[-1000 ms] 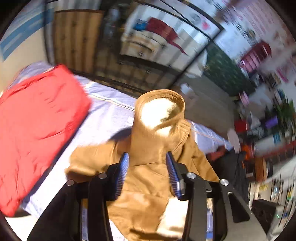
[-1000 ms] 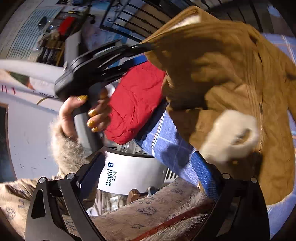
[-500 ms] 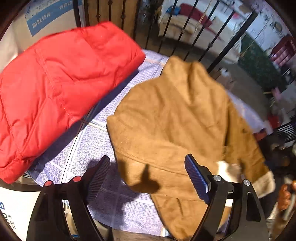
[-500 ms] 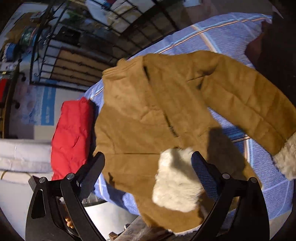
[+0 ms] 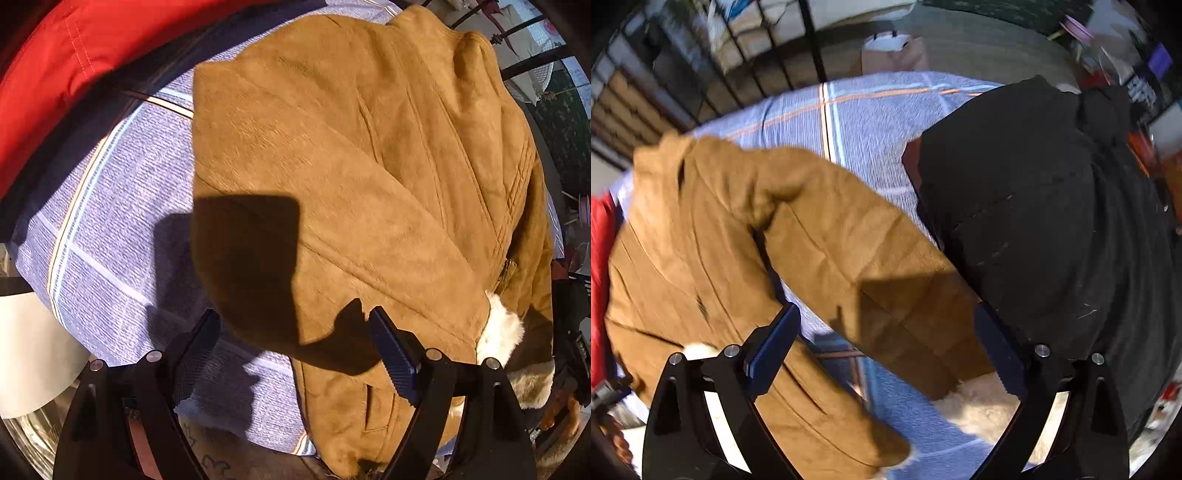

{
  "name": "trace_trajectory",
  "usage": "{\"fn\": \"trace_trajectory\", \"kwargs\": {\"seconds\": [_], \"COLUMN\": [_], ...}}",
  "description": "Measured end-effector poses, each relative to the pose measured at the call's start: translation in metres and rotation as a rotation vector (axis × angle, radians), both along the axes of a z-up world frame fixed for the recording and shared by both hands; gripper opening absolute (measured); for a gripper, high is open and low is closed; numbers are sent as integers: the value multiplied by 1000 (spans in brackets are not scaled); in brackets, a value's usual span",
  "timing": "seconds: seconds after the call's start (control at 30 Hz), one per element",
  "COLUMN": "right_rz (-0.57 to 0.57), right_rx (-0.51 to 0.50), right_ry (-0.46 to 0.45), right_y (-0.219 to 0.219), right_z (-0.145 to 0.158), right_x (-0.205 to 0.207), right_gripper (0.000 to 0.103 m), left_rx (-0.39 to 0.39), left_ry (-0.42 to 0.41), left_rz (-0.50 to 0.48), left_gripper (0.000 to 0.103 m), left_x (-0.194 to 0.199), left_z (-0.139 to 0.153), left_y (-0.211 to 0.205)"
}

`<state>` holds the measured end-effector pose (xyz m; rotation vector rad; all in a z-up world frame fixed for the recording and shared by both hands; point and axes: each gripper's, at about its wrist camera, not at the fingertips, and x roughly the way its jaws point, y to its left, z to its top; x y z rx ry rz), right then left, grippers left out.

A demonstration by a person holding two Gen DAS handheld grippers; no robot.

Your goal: Fold large clothes

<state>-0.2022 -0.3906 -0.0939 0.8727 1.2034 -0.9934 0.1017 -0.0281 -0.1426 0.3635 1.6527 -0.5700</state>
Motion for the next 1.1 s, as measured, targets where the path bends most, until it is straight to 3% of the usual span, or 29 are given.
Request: {"fn": "trace_trajectory", "kwargs": {"seconds": [0.1, 0.2, 0.27, 0.33, 0.4, 0.47, 0.5, 0.53, 0.57, 0.63, 0.73, 0.83, 0.93, 1.0, 1.1], "right_rz": [16, 73, 153, 205, 240, 255, 267, 287, 310, 353, 406, 373, 373, 422, 509], "right_rx": [110, 329, 430, 436, 449, 420, 402, 369, 343, 319, 290, 387, 416, 427, 426], "right_ry": [-164, -271, -211, -93, -74, -72, -65, -36, -25, -69, -142, -334, -441, -529, -601], "right_y": [15, 41, 65, 88, 104, 110, 110, 110, 110, 108, 107, 103, 106, 124, 143], "right_z": [-5, -33, -56, -72, -79, -74, -69, -63, -56, -38, -4, 23, 48, 70, 90], "right_x": [15, 41, 60, 70, 76, 78, 78, 78, 79, 80, 83, 86, 96, 110, 129], "right_gripper": [94, 94, 94, 94, 94, 83, 68, 46, 38, 1, 1, 1, 1, 1, 1], "left_rx": [-28, -50, -73, -75, -69, -60, -54, -51, -49, -47, -47, -66, -90, -156, -322], "left_ry": [-33, -58, -55, -70, -76, -72, -65, -59, -57, -69, -111, -127, -104, -64, 31], "left_rz": [-137, -240, -252, -247, -233, -201, -184, -169, -159, -153, -156, -148, -167, -169, -148], "left_gripper": [80, 80, 80, 80, 81, 80, 80, 80, 80, 80, 80, 80, 80, 80, 82], "left_x": [-30, -50, -52, -50, -44, -37, -33, -29, -25, -21, -15, -10, -17, -29, -40], "left_z": [13, 23, 30, 34, 36, 37, 38, 38, 38, 42, 53, 65, 74, 82, 108], "left_y": [-17, -32, -35, -35, -31, -23, -20, -19, -16, -10, -5, 4, 8, 1, -7]}}
